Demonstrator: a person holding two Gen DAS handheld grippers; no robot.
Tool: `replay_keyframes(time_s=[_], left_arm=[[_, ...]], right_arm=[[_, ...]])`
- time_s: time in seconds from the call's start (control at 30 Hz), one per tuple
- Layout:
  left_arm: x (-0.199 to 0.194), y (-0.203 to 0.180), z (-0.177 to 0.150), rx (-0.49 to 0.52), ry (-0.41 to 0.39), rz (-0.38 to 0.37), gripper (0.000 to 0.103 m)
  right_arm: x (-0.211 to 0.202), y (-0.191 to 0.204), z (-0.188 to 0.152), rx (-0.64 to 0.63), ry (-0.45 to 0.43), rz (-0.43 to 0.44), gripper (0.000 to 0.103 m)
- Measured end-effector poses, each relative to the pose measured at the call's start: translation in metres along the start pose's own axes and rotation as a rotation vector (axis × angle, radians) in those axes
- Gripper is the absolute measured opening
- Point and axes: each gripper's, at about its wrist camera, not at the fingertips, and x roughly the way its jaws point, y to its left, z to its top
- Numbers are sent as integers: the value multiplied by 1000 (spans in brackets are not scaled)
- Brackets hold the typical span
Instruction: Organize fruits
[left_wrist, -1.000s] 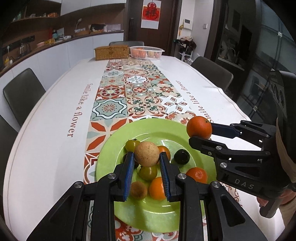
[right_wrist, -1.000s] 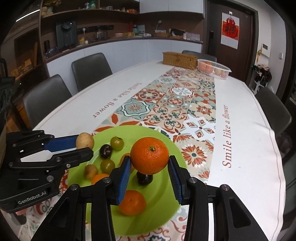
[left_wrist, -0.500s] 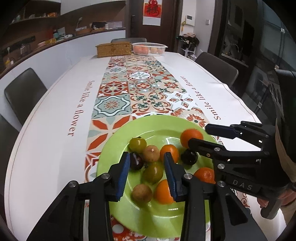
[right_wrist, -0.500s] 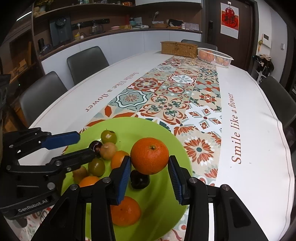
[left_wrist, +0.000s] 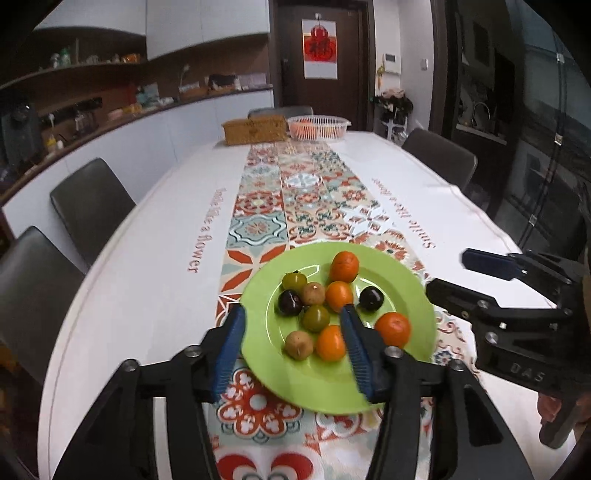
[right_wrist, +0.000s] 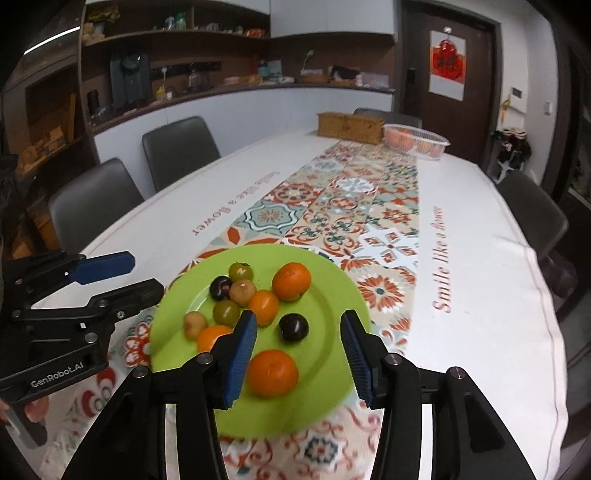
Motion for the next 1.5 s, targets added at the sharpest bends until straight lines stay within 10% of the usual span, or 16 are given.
replay_keyframes(time_s=[0.57, 1.5], left_arm=[[-134, -23, -52, -31, -156, 76, 94], [-237, -50, -118, -12, -230, 55, 103]], right_arm=[[-160, 31, -60, 38, -188, -155, 83], [-257, 55, -129, 108, -253, -192, 83]])
